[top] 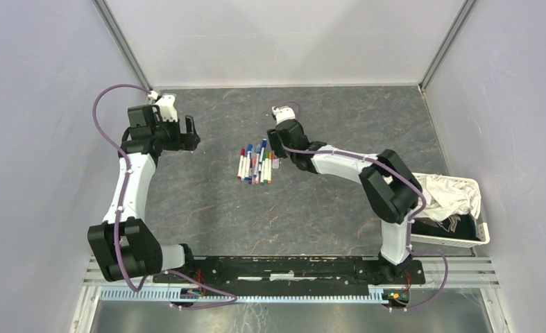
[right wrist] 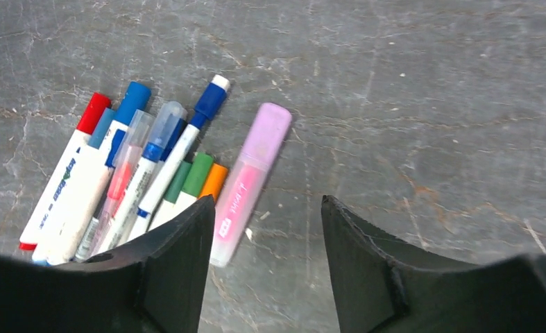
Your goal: Open the pen caps
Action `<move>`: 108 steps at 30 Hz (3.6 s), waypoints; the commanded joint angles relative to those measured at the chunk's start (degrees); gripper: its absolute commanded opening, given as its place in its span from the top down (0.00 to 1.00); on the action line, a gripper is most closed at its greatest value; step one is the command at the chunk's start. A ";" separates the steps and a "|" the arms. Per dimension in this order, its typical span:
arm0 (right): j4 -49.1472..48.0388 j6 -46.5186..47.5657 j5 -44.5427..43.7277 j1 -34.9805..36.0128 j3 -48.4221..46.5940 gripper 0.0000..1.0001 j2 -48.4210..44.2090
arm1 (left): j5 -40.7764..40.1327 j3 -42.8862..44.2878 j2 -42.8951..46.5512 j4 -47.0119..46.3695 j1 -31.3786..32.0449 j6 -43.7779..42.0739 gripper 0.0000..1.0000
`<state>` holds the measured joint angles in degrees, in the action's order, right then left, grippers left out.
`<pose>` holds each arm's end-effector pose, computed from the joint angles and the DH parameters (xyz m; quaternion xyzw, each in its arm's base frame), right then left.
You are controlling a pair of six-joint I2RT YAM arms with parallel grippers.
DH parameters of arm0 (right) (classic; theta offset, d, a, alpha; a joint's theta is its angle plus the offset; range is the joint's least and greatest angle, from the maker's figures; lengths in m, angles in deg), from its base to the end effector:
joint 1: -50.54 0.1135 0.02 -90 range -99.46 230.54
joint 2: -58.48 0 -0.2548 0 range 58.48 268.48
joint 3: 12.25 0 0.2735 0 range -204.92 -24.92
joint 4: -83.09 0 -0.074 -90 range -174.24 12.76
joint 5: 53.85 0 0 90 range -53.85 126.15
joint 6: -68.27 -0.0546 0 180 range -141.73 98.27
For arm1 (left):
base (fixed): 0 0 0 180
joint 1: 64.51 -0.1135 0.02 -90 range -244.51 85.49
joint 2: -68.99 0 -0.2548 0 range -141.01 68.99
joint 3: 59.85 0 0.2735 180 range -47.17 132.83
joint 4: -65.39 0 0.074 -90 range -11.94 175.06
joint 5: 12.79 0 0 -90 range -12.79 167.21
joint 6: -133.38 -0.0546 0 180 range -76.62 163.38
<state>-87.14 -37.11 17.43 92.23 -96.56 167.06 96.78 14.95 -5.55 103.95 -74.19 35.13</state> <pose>0.3512 0.2893 0.1722 -0.1240 0.8659 0.0950 0.4753 0.3225 0.0365 0.2826 0.0630 0.8877 -0.0841 0.4483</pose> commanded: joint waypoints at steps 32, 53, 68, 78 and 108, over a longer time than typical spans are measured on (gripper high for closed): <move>0.36 -0.58 2.82 0.08 5.68 0.49 3.15 | 10.02 11.36 -5.00 15.16 -0.31 -5.70 0.00; 0.60 7.60 13.33 -0.59 -0.97 0.60 6.65 | 17.62 11.65 -5.80 20.48 -0.24 -11.50 0.00; 2.75 8.82 16.34 -2.21 -0.45 1.00 1.38 | 20.62 14.73 -6.87 25.16 -0.14 -21.80 0.00; 9.17 8.28 47.99 -4.11 -3.75 1.00 -4.88 | 28.90 10.15 -0.33 28.07 2.72 -43.66 0.00; 10.25 10.86 22.94 -7.02 -9.80 0.49 10.94 | 28.00 10.38 0.32 23.55 8.99 -31.82 0.00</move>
<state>-73.69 -25.92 41.47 84.99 -106.44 177.33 122.95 25.05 -6.38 129.66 -65.07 0.59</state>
